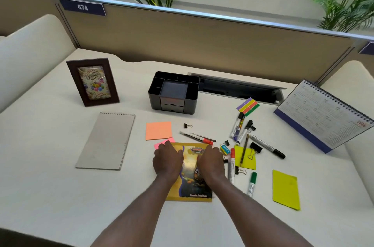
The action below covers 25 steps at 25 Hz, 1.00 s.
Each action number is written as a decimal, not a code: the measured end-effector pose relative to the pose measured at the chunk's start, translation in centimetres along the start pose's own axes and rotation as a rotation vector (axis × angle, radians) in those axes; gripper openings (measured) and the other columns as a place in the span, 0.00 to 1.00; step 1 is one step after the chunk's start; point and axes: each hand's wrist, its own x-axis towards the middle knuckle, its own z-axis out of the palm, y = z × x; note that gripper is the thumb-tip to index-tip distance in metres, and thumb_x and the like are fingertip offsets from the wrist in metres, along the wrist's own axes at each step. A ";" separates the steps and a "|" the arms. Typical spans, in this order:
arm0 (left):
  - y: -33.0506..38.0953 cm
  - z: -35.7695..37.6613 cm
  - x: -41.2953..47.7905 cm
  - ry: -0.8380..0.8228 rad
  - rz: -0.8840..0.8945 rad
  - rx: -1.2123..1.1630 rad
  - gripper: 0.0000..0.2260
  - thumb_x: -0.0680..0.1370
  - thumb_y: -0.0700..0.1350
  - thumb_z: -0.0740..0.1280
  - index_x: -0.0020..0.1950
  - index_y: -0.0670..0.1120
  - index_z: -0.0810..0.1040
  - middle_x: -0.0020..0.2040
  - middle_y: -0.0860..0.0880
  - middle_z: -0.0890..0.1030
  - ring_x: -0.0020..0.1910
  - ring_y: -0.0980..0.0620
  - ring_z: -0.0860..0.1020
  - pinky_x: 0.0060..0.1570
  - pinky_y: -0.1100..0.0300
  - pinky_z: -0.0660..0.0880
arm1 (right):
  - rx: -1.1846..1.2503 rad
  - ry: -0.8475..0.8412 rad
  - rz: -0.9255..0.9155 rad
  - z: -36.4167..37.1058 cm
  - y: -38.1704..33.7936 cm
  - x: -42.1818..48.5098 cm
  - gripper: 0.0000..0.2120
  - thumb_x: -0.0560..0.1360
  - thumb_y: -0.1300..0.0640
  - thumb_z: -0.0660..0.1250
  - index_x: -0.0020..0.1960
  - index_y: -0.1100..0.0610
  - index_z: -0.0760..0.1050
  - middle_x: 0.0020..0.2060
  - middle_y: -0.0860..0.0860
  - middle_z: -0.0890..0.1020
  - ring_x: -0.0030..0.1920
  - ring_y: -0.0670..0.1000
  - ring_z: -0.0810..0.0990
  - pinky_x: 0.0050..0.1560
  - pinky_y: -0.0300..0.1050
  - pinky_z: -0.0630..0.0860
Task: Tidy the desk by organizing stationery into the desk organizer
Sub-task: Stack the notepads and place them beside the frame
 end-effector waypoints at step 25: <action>-3.4 -9.4 6.8 0.052 -0.269 -0.880 0.12 0.79 0.40 0.62 0.59 0.41 0.80 0.53 0.42 0.82 0.43 0.50 0.75 0.41 0.61 0.68 | 0.557 -0.011 0.189 -1.0 -8.7 1.0 0.17 0.78 0.49 0.59 0.61 0.58 0.74 0.56 0.58 0.80 0.55 0.59 0.78 0.48 0.46 0.72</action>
